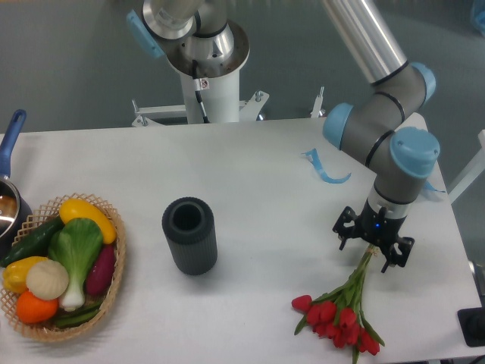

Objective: Pick up the flowers from the table
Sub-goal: 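Lower the open gripper over the tulip stems above the ribbon tie, then close the gripper around the tulip stems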

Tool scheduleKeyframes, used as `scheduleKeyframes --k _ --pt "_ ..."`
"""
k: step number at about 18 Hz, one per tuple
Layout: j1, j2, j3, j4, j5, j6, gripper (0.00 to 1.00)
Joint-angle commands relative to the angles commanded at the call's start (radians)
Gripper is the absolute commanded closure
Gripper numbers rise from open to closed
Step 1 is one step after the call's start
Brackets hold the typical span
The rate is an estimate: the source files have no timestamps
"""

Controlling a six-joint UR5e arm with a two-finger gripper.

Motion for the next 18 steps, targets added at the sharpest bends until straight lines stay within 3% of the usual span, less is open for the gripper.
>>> scheduleKeyframes --k 5,6,9,12,13,15,18 --pt "-0.003 -0.011 0.0 0.008 0.026 -0.002 0.04" --pt "-0.003 -0.011 0.0 0.012 0.028 -0.002 0.1" --pt "-0.008 -0.012 0.003 0.022 0.028 -0.031 0.4" --pt "-0.009 -0.015 0.012 0.022 0.028 -0.054 0.53" --pt "-0.009 -0.014 0.011 0.022 0.028 -0.061 0.69" --pt "-0.011 -0.012 0.012 0.022 0.028 -0.075 0.83" --pt "-0.011 -0.012 0.012 0.025 0.028 -0.087 0.93"
